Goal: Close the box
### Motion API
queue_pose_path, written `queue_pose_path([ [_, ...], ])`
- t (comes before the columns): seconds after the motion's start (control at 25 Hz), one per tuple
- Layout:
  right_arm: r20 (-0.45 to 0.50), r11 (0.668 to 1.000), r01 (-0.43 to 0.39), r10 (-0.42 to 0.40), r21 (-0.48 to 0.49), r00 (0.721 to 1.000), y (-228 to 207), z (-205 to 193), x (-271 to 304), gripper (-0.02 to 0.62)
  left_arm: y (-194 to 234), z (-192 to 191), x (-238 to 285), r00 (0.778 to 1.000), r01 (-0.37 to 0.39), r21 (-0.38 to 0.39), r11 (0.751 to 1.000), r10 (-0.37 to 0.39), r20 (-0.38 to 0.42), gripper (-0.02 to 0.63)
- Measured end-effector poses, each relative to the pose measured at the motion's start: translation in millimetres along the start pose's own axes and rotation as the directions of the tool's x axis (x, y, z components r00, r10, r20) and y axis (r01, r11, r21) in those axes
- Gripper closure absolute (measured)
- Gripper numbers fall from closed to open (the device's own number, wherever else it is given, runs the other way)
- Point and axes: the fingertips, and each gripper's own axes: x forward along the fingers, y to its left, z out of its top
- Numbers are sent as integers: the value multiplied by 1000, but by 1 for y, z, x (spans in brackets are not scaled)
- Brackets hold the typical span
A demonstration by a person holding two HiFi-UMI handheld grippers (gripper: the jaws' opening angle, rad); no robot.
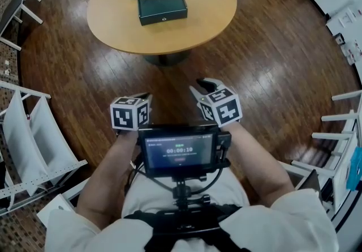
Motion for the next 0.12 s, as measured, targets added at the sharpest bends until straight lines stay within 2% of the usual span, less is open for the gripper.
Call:
queue_pose_path([
  [0.12, -3, 1000, -2, 2, 1, 1000, -1, -1, 0, 477, 0, 0, 1, 1000, -1, -1, 1000, 1, -1, 606],
])
